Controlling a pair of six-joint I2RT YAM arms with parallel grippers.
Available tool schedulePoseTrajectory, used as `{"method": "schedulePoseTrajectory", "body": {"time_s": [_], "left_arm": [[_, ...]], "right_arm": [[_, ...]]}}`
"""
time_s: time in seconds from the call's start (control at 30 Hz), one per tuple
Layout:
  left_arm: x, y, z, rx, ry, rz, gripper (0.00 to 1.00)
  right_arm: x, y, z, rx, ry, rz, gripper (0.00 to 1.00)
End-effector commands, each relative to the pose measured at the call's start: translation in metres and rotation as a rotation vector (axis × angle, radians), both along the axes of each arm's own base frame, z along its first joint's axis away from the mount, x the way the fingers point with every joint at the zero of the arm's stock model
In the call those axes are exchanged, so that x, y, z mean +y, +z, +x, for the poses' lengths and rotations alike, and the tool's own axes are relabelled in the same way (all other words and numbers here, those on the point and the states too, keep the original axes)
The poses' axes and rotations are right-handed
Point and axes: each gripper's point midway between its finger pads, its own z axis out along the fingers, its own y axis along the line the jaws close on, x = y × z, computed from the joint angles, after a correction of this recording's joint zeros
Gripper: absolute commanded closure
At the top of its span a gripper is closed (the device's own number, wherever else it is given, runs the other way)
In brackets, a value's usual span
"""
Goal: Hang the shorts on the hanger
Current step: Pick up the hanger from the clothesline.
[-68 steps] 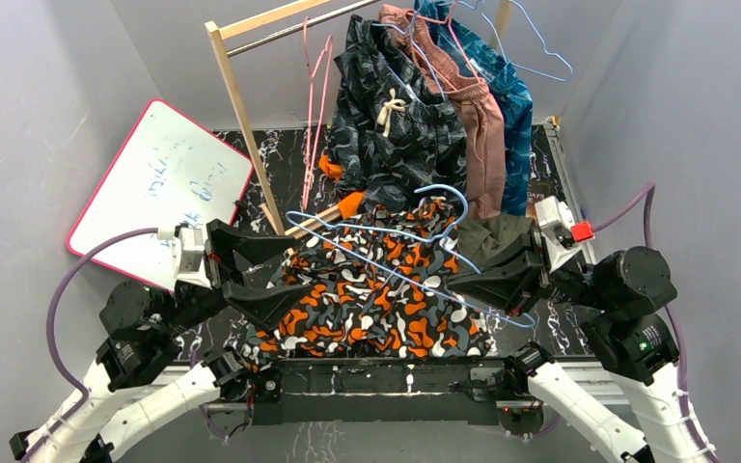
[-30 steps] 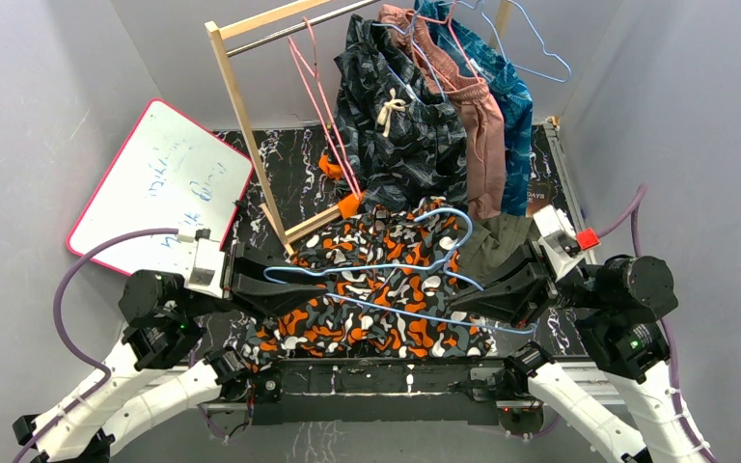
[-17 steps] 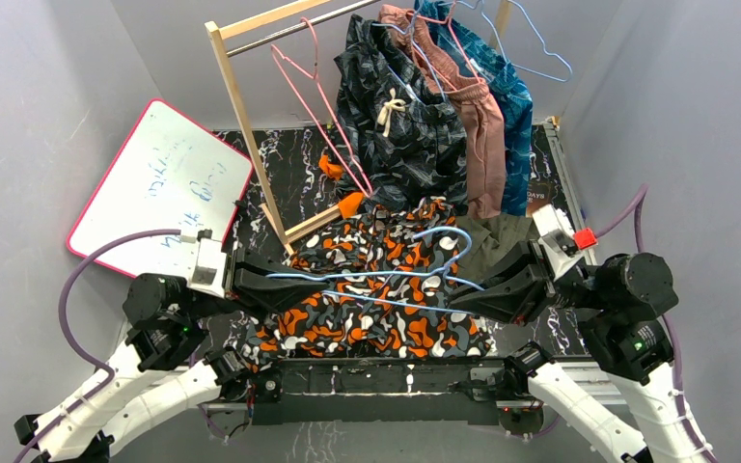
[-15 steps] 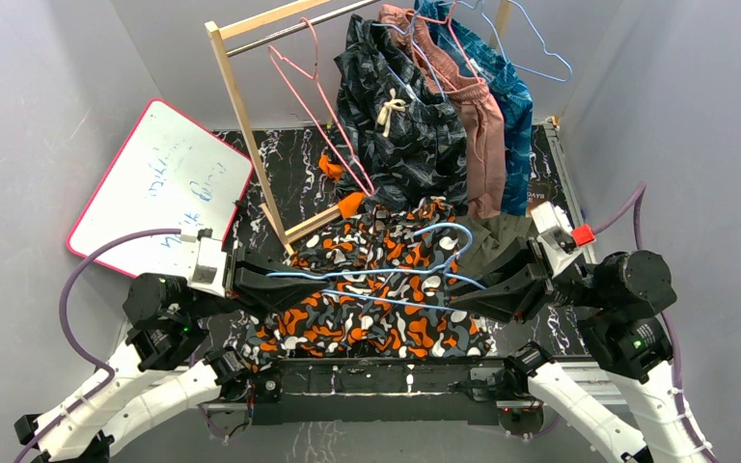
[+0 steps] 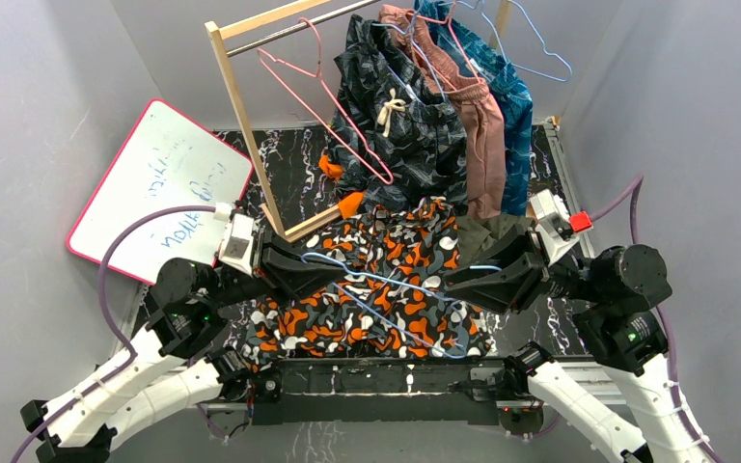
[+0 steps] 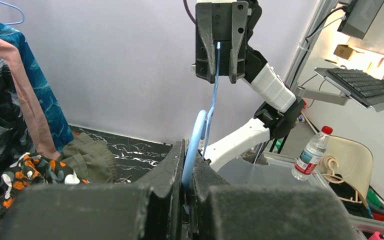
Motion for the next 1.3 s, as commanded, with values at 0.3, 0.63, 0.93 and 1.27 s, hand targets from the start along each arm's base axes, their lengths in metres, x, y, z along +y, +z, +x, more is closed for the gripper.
{"method": "schedulePoseTrajectory", "body": {"time_s": [0.3, 0.63, 0.93, 1.27], "left_arm": [[0.013, 0.032, 0.005, -0.023, 0.058, -0.147, 1.00], [0.023, 0.046, 0.007, -0.031, 0.100, -0.220, 1.00], [0.022, 0.053, 0.001, -0.043, 0.064, -0.240, 1.00], [0.021, 0.049, 0.002, -0.037, 0.063, -0.238, 1.00]], "right_arm": [[-0.008, 0.007, 0.014, -0.045, -0.138, 0.033, 0.41], [-0.006, 0.011, 0.020, -0.032, -0.157, 0.082, 0.58], [0.002, 0.018, 0.024, -0.014, -0.107, 0.155, 0.55], [0.006, 0.021, 0.023, 0.034, -0.051, 0.229, 0.72]]}}
